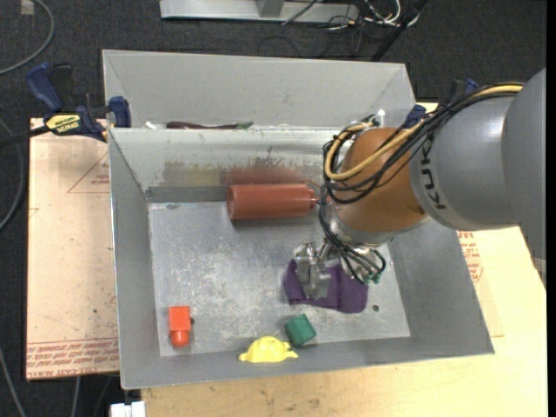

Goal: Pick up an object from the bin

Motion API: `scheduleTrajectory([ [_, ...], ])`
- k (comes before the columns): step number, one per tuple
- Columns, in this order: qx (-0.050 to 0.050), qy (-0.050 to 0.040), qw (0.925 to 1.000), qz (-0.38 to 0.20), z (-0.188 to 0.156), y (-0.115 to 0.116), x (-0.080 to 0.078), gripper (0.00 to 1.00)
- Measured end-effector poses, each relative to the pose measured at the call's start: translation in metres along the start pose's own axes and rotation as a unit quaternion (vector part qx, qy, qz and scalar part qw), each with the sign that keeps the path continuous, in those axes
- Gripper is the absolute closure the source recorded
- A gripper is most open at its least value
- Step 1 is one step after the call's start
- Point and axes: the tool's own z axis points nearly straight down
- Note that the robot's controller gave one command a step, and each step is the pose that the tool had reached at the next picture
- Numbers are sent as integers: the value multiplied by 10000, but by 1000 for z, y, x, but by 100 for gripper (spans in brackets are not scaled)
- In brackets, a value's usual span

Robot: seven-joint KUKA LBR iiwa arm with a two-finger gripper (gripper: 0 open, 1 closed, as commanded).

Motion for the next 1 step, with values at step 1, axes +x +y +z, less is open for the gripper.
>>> scheduleTrajectory([
  [1,-1,0,10000,4,0,0,0,0],
])
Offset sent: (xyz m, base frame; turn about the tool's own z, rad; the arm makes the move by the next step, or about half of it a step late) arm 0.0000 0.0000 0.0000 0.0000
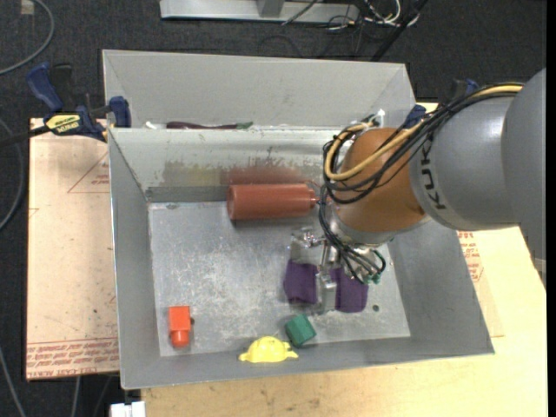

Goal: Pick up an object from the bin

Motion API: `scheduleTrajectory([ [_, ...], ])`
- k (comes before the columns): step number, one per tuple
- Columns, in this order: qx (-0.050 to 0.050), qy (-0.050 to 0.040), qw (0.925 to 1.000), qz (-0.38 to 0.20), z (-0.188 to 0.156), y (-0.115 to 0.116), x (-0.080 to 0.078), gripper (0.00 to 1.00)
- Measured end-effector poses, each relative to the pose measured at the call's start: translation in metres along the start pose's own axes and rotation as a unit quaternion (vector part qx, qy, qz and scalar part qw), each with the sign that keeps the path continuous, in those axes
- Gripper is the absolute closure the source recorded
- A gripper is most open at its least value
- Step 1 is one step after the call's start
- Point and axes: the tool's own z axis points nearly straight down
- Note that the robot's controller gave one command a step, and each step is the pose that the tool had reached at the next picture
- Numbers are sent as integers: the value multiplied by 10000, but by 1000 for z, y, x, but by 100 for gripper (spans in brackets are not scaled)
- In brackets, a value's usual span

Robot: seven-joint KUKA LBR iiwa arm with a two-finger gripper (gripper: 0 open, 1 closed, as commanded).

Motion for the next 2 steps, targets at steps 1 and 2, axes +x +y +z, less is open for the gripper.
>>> scheduleTrajectory([
  [1,0,-2,10000,2,0,0,0,100],
  [2,0,-2,10000,2,0,0,0,100],
])
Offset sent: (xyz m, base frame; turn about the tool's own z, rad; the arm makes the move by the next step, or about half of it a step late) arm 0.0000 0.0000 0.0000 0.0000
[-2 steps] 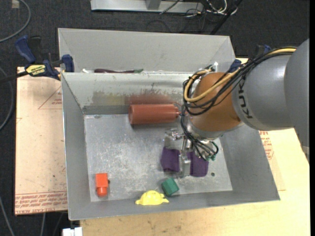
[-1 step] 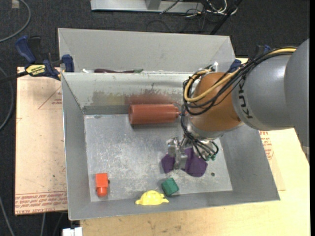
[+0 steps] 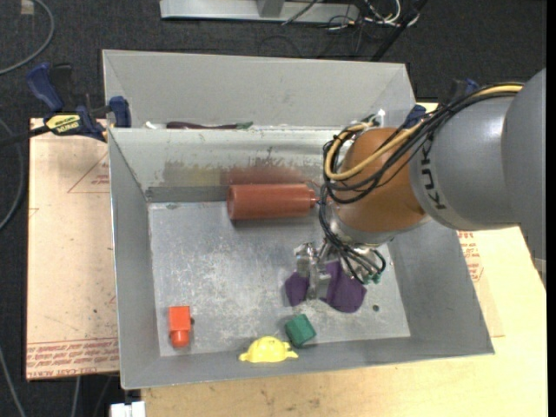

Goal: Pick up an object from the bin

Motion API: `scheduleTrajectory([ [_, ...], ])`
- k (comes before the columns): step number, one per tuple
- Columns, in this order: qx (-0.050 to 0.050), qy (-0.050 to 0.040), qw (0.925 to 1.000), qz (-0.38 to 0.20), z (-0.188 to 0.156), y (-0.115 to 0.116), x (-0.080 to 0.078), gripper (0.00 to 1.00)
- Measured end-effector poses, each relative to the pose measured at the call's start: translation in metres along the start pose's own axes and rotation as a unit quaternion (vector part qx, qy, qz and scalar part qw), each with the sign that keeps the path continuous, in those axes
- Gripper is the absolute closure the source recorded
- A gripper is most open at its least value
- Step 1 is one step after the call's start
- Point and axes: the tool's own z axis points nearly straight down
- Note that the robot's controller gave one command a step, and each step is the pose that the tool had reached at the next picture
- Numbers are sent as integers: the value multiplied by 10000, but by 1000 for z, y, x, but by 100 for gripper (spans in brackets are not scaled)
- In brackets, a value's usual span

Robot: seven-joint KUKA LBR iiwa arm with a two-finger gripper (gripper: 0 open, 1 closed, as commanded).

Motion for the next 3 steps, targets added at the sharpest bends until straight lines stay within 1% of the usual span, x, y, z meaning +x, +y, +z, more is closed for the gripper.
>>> scheduleTrajectory([
  [1,-4,-16,9996,-287,-74,-7,-4,100],
  [2,-4,-16,9996,-287,-74,-7,-4,100],
  [3,6,-82,9999,143,-252,-30,-10,100],
])
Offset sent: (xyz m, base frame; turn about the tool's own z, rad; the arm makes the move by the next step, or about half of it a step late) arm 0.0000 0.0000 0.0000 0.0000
